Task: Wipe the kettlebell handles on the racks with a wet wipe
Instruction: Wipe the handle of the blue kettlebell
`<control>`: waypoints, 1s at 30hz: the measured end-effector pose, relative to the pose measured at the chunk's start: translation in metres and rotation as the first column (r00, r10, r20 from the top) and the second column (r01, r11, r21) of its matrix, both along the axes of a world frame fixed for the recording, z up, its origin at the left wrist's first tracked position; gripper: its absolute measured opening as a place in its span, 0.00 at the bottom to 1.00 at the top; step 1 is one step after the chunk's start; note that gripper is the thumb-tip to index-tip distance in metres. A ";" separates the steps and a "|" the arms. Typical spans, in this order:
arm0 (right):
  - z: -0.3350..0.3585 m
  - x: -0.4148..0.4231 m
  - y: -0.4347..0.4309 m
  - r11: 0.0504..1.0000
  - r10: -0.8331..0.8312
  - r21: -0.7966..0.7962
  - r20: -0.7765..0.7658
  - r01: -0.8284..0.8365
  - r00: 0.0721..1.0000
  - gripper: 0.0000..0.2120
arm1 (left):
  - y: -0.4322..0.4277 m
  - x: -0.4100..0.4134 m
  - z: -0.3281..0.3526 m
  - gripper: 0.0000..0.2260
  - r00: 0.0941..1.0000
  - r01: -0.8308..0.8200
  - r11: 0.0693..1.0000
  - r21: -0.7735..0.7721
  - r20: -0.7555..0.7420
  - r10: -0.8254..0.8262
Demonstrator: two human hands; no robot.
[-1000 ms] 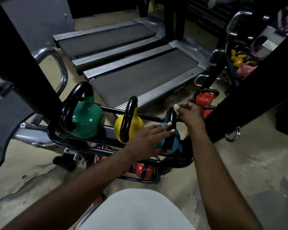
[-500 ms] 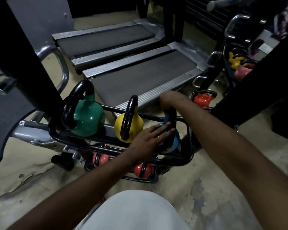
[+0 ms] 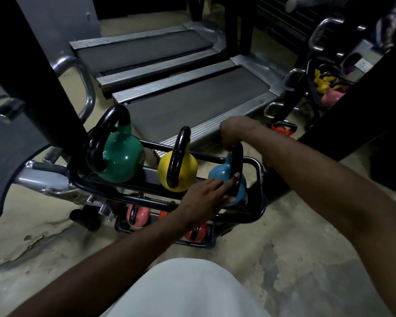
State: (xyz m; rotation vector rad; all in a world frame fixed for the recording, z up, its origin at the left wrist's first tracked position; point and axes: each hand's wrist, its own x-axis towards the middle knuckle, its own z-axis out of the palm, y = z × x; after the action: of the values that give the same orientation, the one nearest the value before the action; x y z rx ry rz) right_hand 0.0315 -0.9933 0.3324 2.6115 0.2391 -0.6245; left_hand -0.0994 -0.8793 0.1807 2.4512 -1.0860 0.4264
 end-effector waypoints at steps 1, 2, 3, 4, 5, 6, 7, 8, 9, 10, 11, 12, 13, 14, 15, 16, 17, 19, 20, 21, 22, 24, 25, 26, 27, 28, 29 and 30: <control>0.000 -0.002 0.000 1.000 0.002 0.007 -0.026 -0.001 1.000 0.10 | 0.000 0.000 -0.001 0.30 1.000 -0.005 1.000 0.000 0.001 0.005; -0.002 -0.006 0.000 1.000 0.005 0.004 -0.079 -0.004 0.997 0.10 | 0.000 0.000 -0.001 0.30 1.000 -0.002 1.000 0.000 0.003 0.002; -0.005 -0.010 0.000 1.000 0.008 -0.007 -0.137 -0.009 0.991 0.10 | -0.001 0.001 -0.002 0.31 1.000 0.006 1.000 0.000 0.004 -0.006; -0.009 -0.014 -0.001 1.000 0.006 0.012 -0.175 -0.004 0.985 0.10 | -0.001 0.002 -0.003 0.31 1.000 0.009 1.000 0.002 0.003 -0.009; -0.008 -0.015 -0.003 1.000 -0.009 0.026 -0.185 0.014 0.983 0.10 | 0.000 0.002 -0.003 0.32 1.000 0.006 1.000 0.003 0.002 -0.006; -0.006 -0.015 -0.006 0.998 -0.019 0.059 -0.161 0.029 0.987 0.09 | 0.001 0.002 -0.002 0.32 1.000 -0.001 1.000 0.002 0.004 0.001; -0.007 -0.013 -0.011 0.996 -0.025 0.085 -0.110 0.035 0.994 0.10 | 0.001 0.002 -0.001 0.32 1.000 -0.002 1.000 -0.003 0.006 0.002; -0.007 -0.014 -0.014 0.995 -0.025 0.093 -0.073 0.032 0.997 0.13 | 0.001 0.001 0.000 0.31 1.000 0.007 1.000 -0.014 0.009 -0.007; -0.009 -0.017 -0.014 0.996 -0.022 0.081 -0.066 0.028 0.998 0.14 | 0.001 0.000 -0.001 0.31 0.999 0.025 0.999 -0.024 0.020 -0.025; -0.012 -0.021 -0.011 0.998 -0.015 0.062 -0.095 0.021 0.995 0.13 | 0.002 -0.001 -0.003 0.30 0.998 0.050 0.998 -0.030 0.040 -0.049; -0.014 -0.027 -0.007 0.999 -0.011 0.042 -0.138 0.017 0.990 0.11 | 0.003 -0.002 -0.006 0.30 0.995 0.082 0.996 -0.032 0.053 -0.080; -0.017 -0.033 -0.003 0.999 -0.019 0.036 -0.181 0.026 0.983 0.11 | 0.004 -0.002 -0.009 0.30 0.993 0.112 0.993 -0.028 0.052 -0.110; -0.019 -0.035 -0.002 0.998 -0.032 0.048 -0.194 0.042 0.980 0.11 | 0.006 -0.002 -0.011 0.31 0.991 0.129 0.991 -0.020 0.047 -0.128; -0.016 -0.035 -0.003 0.997 -0.044 0.063 -0.157 0.054 0.987 0.09 | 0.007 -0.002 -0.013 0.32 0.990 0.132 0.991 -0.013 0.046 -0.131; -0.012 -0.031 -0.009 0.994 -0.049 0.095 -0.069 0.055 0.996 0.09 | 0.008 -0.003 -0.014 0.33 0.991 0.123 0.992 -0.014 0.048 -0.122; -0.009 -0.025 -0.017 0.989 -0.069 0.136 0.056 0.061 0.996 0.10 | 0.009 -0.004 -0.013 0.32 0.993 0.107 0.994 -0.020 0.053 -0.106; -0.007 -0.019 -0.026 0.980 -0.101 0.187 0.179 0.067 0.979 0.12 | 0.010 -0.003 -0.012 0.31 0.994 0.098 0.995 -0.026 0.061 -0.096; -0.005 -0.019 -0.044 0.949 -0.202 0.292 0.280 0.117 0.939 0.13 | 0.011 0.000 -0.009 0.27 0.991 0.100 0.993 -0.062 0.096 -0.094; -0.007 -0.024 -0.051 0.919 -0.270 0.358 0.264 0.166 0.926 0.12 | 0.010 0.001 -0.008 0.25 0.989 0.107 0.989 -0.100 0.113 -0.095; -0.012 -0.032 -0.059 0.871 -0.340 0.444 0.237 0.210 0.910 0.09 | 0.009 0.001 -0.006 0.23 0.988 0.113 0.984 -0.141 0.119 -0.096; -0.018 -0.041 -0.064 0.806 -0.421 0.532 0.207 0.259 0.883 0.07 | 0.007 0.002 -0.004 0.20 0.988 0.117 0.977 -0.175 0.118 -0.097; -0.034 -0.060 -0.074 0.597 -0.586 0.726 0.104 0.341 0.804 0.05 | 0.002 0.004 -0.001 0.17 0.989 0.129 0.968 -0.215 0.098 -0.110; -0.043 -0.065 -0.076 0.410 -0.672 0.824 -0.016 0.390 0.741 0.07 | 0.000 0.005 0.000 0.16 0.989 0.139 0.965 -0.223 0.082 -0.123; -0.051 -0.065 -0.077 0.179 -0.729 0.882 -0.179 0.436 0.660 0.08 | -0.001 0.007 0.001 0.15 0.988 0.147 0.963 -0.226 0.072 -0.134; -0.062 -0.063 -0.078 -0.049 -0.737 0.893 -0.335 0.448 0.587 0.09 | -0.002 0.008 0.001 0.14 0.988 0.153 0.963 -0.223 0.068 -0.142; -0.072 -0.062 -0.078 -0.230 -0.715 0.875 -0.449 0.426 0.536 0.08 | -0.001 0.008 0.002 0.14 0.987 0.158 0.963 -0.218 0.070 -0.146; -0.081 -0.062 -0.076 -0.362 -0.697 0.849 -0.521 0.385 0.493 0.08 | 0.000 0.009 0.003 0.14 0.986 0.164 0.964 -0.211 0.074 -0.151; -0.090 -0.064 -0.073 -0.473 -0.676 0.813 -0.583 0.341 0.451 0.07 | 0.001 0.010 0.004 0.13 0.984 0.171 0.962 -0.212 0.082 -0.157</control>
State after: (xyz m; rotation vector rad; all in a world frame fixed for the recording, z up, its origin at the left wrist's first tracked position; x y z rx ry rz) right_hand -0.0328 -1.0663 0.2426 4.1463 -1.8441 -0.3034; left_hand -0.0899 -0.8788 0.1852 2.1511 -1.1910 0.5444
